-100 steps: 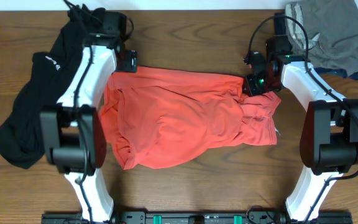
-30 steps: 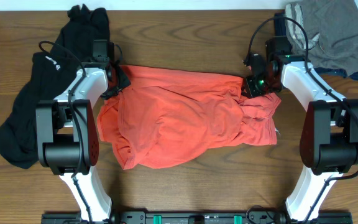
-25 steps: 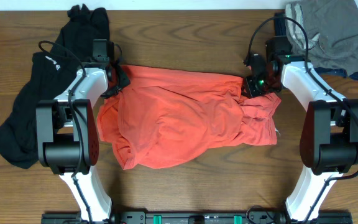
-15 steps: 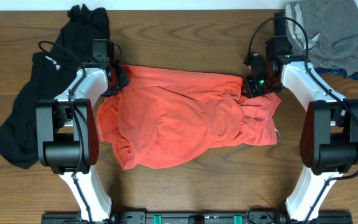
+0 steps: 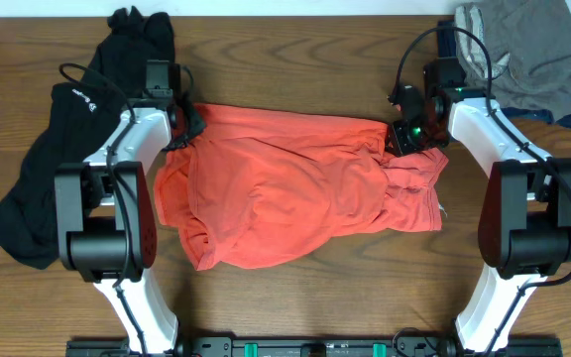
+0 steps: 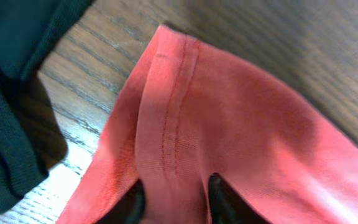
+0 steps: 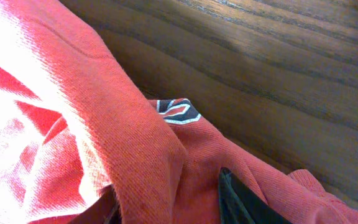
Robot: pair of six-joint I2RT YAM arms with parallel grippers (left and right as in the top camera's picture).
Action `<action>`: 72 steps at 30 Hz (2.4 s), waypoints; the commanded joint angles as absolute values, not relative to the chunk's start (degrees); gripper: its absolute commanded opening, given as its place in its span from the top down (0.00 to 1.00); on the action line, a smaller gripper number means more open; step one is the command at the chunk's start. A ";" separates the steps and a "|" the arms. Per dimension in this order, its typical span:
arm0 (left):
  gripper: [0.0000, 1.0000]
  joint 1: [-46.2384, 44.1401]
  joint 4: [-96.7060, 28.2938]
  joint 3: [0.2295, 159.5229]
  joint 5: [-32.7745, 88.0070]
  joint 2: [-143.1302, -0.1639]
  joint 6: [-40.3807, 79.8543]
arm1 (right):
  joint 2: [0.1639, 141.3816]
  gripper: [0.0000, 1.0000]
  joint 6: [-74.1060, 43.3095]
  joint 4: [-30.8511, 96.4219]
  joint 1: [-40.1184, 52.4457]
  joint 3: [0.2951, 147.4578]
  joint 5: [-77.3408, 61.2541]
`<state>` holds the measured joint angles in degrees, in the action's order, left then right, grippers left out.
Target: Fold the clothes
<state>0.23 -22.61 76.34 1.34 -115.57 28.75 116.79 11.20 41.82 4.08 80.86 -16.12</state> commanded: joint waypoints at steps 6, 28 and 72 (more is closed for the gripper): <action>0.81 0.32 -22.61 75.99 1.50 -113.45 27.35 | 117.45 0.60 10.76 41.78 3.44 80.97 -16.95; 0.94 0.32 -26.06 78.56 1.52 -95.59 16.05 | 108.36 0.41 10.76 46.13 3.86 84.97 -19.59; 0.94 0.32 -16.19 78.59 1.54 -84.84 13.10 | 102.35 0.81 7.40 30.02 11.66 65.73 -10.81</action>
<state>0.21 -16.45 77.19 1.58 -86.17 14.04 101.75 7.18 30.50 11.03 66.13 -9.85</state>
